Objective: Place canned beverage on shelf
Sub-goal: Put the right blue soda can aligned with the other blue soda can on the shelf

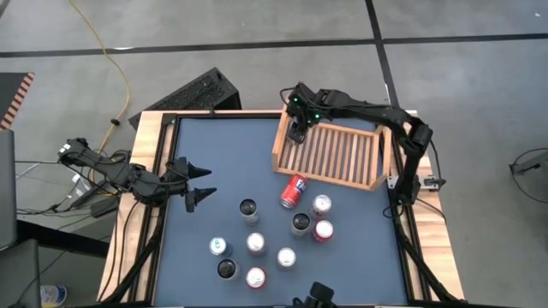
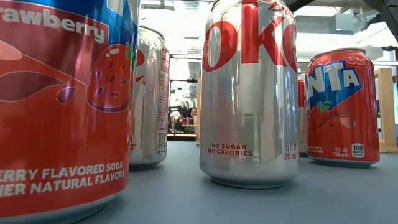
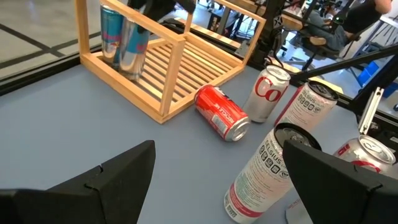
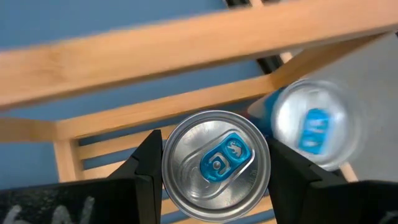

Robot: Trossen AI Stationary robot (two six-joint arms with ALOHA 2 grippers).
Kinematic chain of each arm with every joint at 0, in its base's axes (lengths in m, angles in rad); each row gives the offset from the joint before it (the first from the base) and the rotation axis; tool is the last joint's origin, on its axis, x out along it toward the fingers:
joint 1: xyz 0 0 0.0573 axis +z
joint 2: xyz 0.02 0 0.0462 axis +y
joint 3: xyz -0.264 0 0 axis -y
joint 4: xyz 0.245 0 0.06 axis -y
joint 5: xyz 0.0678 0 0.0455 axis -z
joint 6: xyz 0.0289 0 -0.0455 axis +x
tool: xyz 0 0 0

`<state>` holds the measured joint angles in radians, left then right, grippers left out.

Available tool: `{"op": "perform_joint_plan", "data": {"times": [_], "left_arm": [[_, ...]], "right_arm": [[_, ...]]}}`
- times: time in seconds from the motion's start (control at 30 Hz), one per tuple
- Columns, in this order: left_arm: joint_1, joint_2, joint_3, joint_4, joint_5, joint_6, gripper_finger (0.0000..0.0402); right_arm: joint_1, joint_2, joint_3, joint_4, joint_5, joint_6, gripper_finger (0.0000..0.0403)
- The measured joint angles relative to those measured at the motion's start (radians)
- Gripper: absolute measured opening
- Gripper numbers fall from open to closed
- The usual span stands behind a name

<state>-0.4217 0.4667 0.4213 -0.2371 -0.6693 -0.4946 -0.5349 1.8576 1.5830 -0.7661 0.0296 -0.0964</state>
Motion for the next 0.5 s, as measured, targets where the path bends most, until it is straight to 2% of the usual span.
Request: {"op": "perform_joint_plan", "data": {"times": [0.5], "left_arm": [[0.0,0.0,0.0,-0.004,0.001,-0.016,0.0341]], "right_arm": [[0.003,0.025,0.004,0.003,0.02,-0.006,0.0196]]}}
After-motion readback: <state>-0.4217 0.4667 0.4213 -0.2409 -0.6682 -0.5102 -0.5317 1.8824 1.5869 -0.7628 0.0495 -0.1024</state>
